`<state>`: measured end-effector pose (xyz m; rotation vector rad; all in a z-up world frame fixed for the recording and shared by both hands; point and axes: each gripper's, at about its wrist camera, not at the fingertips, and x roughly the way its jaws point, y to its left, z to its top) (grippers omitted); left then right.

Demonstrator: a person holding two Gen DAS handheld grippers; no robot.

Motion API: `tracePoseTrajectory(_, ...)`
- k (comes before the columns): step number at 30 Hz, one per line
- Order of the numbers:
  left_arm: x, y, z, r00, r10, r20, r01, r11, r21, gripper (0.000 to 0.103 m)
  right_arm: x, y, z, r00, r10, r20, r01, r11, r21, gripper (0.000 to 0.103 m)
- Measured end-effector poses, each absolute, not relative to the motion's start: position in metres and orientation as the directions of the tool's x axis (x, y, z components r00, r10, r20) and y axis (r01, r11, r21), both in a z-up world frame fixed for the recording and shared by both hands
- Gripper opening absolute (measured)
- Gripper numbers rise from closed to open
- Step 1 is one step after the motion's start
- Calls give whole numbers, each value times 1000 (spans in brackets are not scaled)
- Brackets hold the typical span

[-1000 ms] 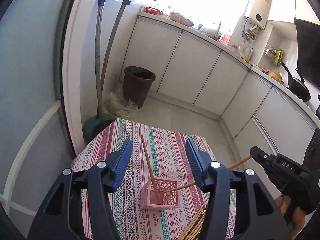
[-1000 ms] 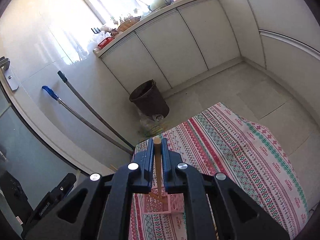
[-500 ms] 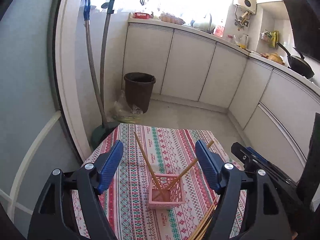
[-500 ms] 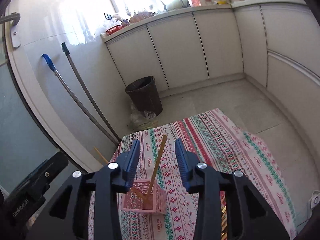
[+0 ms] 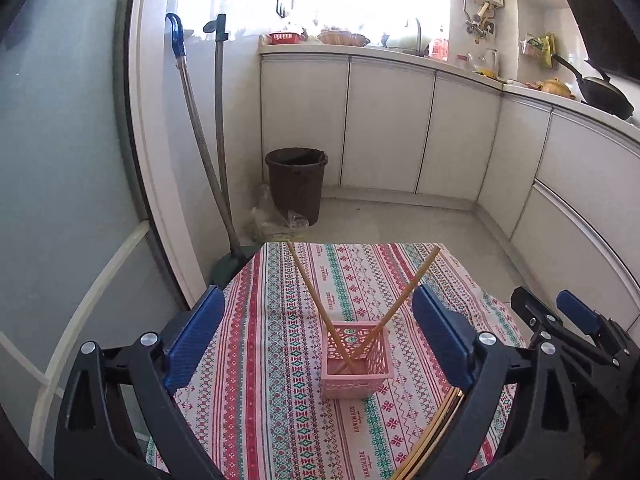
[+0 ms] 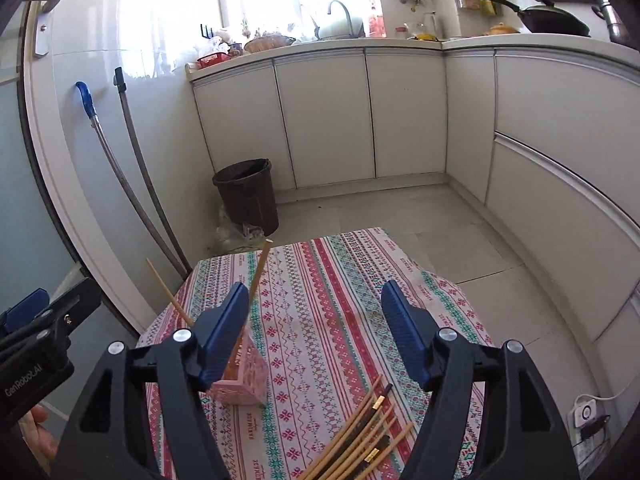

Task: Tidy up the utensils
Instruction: 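Withdraw both grippers from the holder back toward the stick pile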

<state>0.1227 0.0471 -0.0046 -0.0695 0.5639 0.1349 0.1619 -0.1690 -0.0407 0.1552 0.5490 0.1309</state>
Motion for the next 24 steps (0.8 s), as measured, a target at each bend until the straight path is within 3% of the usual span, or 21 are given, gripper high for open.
tracePoseTrajectory(14, 108, 33, -30, 795, 81, -601, -114, 993, -17, 96, 139, -191, -65, 826, 90, -557, -12, 990, 143, 91)
tracePoseTrajectory(24, 110, 26, -48, 744, 46, -667, -78, 997, -18, 96, 128, -214, -80, 803, 82, -590, 17, 987, 161, 96)
